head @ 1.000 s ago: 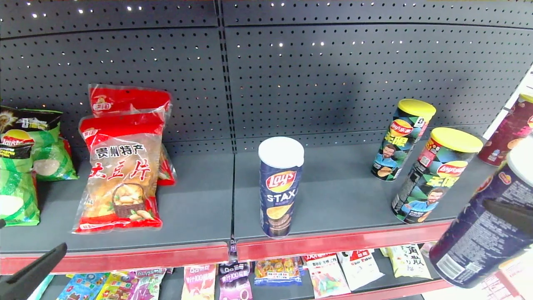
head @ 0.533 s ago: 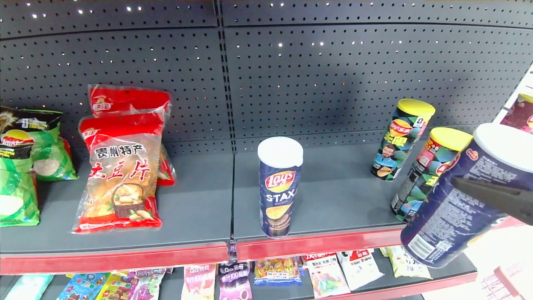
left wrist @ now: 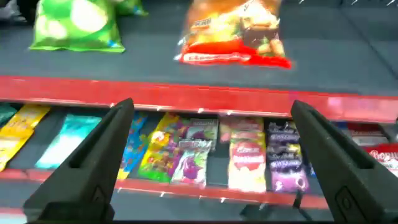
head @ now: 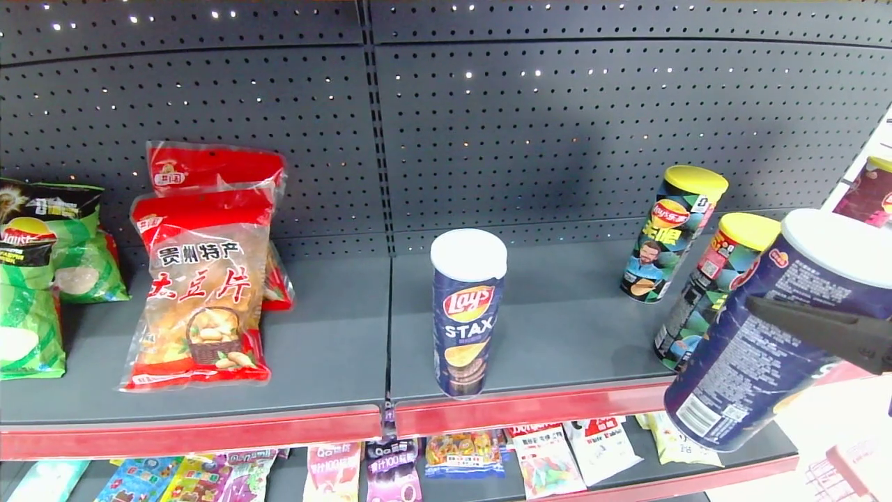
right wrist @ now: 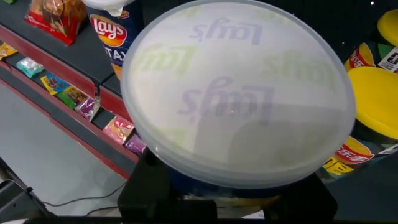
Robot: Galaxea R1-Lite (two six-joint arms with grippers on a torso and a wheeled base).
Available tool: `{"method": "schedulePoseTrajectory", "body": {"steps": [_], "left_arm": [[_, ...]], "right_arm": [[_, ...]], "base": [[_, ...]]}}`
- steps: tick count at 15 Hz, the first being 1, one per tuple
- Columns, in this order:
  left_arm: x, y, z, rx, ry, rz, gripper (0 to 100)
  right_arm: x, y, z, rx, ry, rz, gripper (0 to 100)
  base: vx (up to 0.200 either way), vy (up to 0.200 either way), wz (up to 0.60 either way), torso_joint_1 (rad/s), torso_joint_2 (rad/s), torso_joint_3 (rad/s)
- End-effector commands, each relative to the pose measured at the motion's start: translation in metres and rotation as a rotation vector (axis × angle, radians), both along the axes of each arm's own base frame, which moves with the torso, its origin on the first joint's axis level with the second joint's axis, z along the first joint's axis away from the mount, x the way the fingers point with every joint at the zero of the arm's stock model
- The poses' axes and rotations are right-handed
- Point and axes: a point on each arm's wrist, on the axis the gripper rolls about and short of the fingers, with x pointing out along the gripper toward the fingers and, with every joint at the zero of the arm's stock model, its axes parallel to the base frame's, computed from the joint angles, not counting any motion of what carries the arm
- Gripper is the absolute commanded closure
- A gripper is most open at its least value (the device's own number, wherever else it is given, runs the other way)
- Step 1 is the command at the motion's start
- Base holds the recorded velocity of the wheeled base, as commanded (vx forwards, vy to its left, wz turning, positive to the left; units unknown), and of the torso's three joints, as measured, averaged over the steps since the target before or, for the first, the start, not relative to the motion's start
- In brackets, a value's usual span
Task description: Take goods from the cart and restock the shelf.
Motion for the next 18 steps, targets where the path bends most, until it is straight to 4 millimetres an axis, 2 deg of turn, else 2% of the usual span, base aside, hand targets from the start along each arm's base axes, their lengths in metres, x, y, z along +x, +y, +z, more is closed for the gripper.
{"method": "schedulePoseTrajectory", "body": {"steps": [1, 7, 11, 14, 16, 18], "left_arm": [[-0.001, -0.001, -0.021, 0.013, 0.008, -0.114, 0], [-0.001, -0.001, -0.021, 0.017, -0.008, -0.106, 0], [-0.001, -0.001, -0.021, 0.017, -0.008, -0.106, 0], [-0.001, -0.001, -0.021, 0.017, -0.008, -0.106, 0], [-0.001, -0.001, -0.021, 0.017, -0.008, -0.106, 0], [-0.001, -0.001, -0.021, 0.017, -0.008, -0.106, 0]], "right_arm": [[0.000, 0.000, 0.001, 0.004, -0.002, -0.004, 100], [0.009, 0.004, 0.002, 0.005, 0.013, 0.001, 100], [0.046, 0.019, 0.000, 0.014, -0.023, 0.007, 100], [0.076, 0.038, 0.000, 0.027, -0.059, 0.038, 100], [0.088, 0.055, 0.009, 0.036, -0.077, 0.082, 100], [0.097, 0.066, 0.007, 0.027, -0.067, 0.108, 100]], "base": [[0.000, 0.000, 0.00, 0.000, 0.00, 0.000], [0.000, 0.000, 0.00, 0.000, 0.00, 0.000], [0.000, 0.000, 0.00, 0.000, 0.00, 0.000], [0.000, 0.000, 0.00, 0.000, 0.00, 0.000], [0.000, 0.000, 0.00, 0.000, 0.00, 0.000], [0.000, 0.000, 0.00, 0.000, 0.00, 0.000]]}}
